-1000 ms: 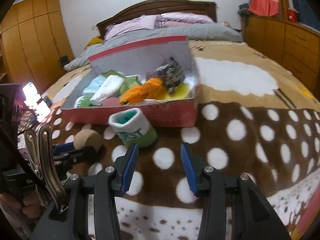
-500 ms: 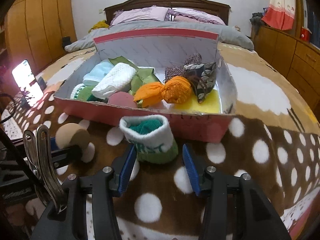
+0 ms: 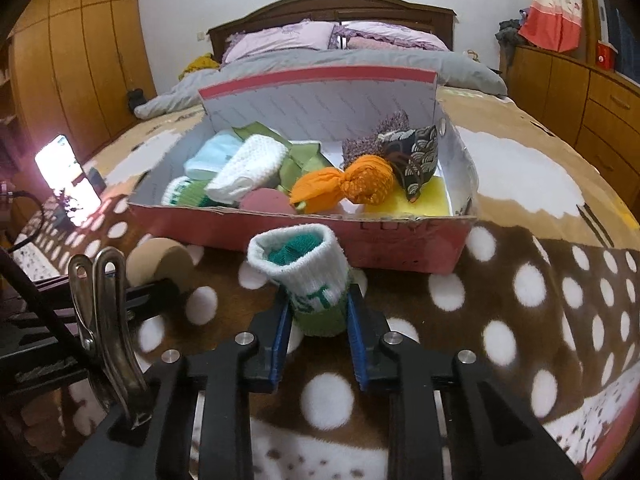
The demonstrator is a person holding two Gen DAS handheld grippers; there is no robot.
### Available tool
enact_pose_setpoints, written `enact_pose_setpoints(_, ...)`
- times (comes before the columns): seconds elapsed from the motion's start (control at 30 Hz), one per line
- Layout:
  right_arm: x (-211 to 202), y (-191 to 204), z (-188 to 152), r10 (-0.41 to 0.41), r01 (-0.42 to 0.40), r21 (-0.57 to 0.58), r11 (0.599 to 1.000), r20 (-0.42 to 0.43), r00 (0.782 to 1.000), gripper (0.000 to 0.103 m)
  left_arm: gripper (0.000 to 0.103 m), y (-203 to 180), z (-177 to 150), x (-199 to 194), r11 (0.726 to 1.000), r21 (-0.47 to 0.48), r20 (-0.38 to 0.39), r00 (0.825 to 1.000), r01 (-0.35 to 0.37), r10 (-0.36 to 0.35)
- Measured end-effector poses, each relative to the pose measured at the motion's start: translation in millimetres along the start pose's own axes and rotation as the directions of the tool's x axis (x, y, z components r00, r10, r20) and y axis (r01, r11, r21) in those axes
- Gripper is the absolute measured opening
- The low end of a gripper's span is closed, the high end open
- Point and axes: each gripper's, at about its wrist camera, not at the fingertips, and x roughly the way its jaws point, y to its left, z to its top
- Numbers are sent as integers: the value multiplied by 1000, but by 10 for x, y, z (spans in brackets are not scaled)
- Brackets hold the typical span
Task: Organize soft objects
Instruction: 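Grasp the beige egg sponge with the left gripper while the right grasps the FIRST sock, then carry the egg sponge with the left gripper while the right carries the FIRST sock into the box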
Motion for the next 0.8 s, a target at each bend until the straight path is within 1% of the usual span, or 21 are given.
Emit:
enact_pose_setpoints(0.2,-203,42,-37,26,-26,0,1000,31,999,27,43,-3,21,-97,1000,4,21,1000,2,-3)
enact_pose_setpoints(0.43,-398,62,11,44,-44,-2,999,74,996,27,43,-20,84,-200,1000,11,48,999,3,-3)
enact_pose_setpoints(0.63,-471,67,95,68,-67,-4,998,96,993,27,43,-56,211,-240,1000,29,71,997,8,-10)
enact_pose_setpoints(0.8,-476,67,215,74,-73,-10,997,111,991,27,43,-93,353,-221,999,45,89,996,-4,-1)
